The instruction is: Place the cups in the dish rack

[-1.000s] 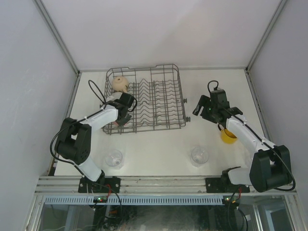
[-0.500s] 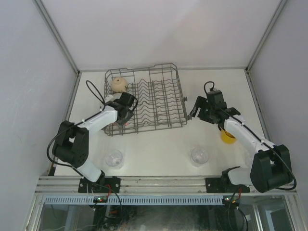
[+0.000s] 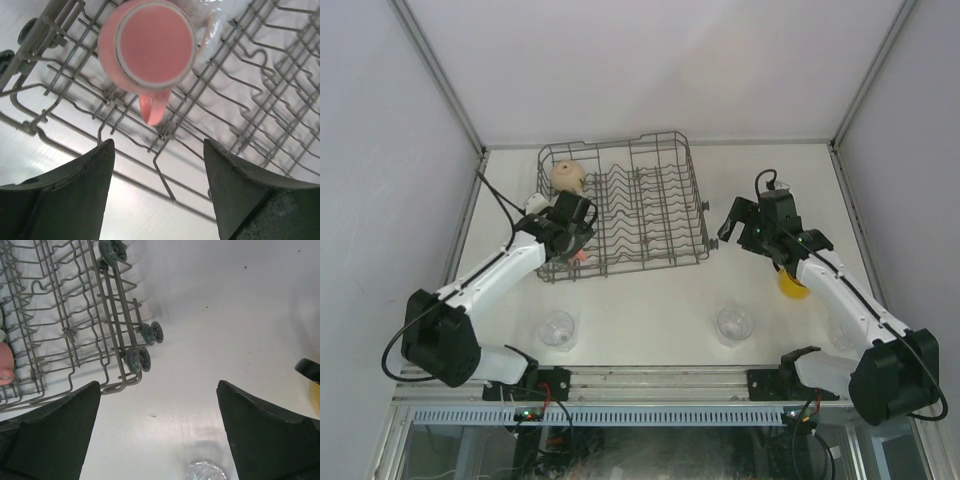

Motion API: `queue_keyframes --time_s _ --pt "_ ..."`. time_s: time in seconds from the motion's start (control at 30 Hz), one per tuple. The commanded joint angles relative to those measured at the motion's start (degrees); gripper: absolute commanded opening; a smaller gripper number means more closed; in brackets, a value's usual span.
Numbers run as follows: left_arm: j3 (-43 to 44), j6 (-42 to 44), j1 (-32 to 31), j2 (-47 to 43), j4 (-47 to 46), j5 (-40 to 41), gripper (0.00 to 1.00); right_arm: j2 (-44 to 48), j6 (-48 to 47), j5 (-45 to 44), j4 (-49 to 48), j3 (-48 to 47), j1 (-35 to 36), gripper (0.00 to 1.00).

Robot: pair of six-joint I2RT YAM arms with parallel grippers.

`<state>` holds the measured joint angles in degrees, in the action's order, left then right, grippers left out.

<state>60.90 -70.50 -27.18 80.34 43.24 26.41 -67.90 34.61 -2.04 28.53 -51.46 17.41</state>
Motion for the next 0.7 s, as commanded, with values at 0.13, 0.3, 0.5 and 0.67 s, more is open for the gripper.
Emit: queue_keyframes --time_s 0.13,0.3,0.5,0.67 --pt "6.6 4.3 -6.1 -11.1 1.0 1.0 0.76 6.7 3.9 5.1 7.1 -1.6 -4.8 1.0" --pt "10.1 14.5 -8.3 -11.7 -3.5 -10.1 0.75 9.1 4.1 6.8 13.0 -2.3 -11.0 1.0" --pt "11.8 19.7 -9.0 -12.5 -5.1 -17.7 0.74 14.2 19.3 -4.4 23.0 -3.3 -20.4 0.78" --pt "16.8 25.1 -9.0 -9.1 -3.3 -21.0 0.74 10.4 29.2 -4.4 26.9 -5.4 -27.9 0.82"
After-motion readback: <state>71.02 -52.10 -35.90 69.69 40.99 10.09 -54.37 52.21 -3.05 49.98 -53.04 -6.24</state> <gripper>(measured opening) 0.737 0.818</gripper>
